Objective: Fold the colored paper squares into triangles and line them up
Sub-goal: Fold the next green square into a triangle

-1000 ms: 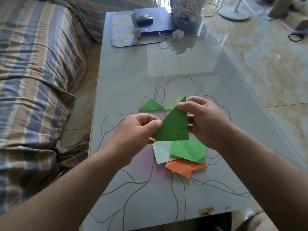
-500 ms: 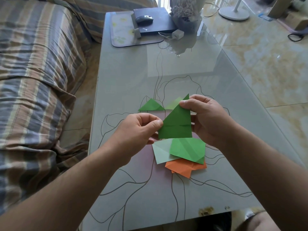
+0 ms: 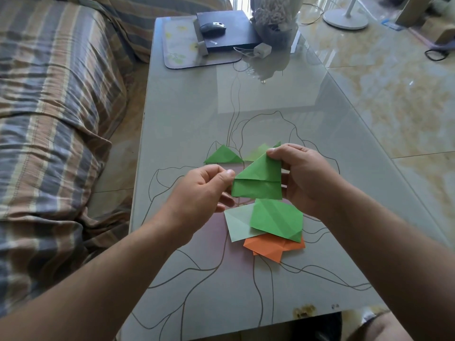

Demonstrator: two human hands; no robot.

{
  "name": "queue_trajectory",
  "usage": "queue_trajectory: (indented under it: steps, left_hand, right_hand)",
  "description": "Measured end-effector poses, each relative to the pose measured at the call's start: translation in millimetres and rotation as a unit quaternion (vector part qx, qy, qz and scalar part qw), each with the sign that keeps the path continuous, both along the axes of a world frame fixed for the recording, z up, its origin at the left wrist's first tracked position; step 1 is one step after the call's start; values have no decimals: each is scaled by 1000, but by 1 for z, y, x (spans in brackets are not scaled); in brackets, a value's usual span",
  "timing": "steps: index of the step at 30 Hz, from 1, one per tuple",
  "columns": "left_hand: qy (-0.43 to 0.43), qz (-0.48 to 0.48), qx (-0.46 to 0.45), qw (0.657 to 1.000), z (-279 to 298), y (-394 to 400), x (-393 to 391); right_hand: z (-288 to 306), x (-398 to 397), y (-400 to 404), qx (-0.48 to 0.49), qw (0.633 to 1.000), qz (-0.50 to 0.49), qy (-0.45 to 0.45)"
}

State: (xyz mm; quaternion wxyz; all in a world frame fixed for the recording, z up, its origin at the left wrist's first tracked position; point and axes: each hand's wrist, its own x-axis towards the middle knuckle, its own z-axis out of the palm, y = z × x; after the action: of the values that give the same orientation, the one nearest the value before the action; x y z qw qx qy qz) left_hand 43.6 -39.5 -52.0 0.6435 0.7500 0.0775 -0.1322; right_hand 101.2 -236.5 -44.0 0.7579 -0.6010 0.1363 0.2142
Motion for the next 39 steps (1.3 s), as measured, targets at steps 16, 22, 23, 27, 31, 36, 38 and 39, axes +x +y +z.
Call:
queue_trajectory:
  steps: [16, 22, 23, 27, 31, 36, 38, 39]
  left_hand:
    - [-121, -33, 83, 989, -10, -2, -4]
    - [-106, 48, 17, 993, -9, -2, 1]
    - [-97, 68, 5, 993, -7, -2, 2]
    - [-69, 126, -42, 989, -4, -1, 5]
    - [-41, 144, -113, 982, -1, -2, 6]
    - [-15, 173, -160, 972, 1, 0, 9]
    - [-4, 199, -179, 964, 1, 2, 11]
    - [3, 209, -189, 960, 2, 4, 11]
  right_hand:
    - [-8, -12, 13, -30, 998, 42, 29]
    - [-7, -14, 14, -31, 999, 36, -6]
    - [-8, -16, 15, -24, 999, 31, -12]
    - [-6, -30, 18, -8, 996, 29, -82]
    - [-7, -40, 21, -36, 989, 34, -141]
    - [-7, -40, 20, -47, 986, 27, -160]
    - [-7, -40, 20, -32, 986, 25, -159]
    - [-8, -40, 20, -23, 987, 24, -156]
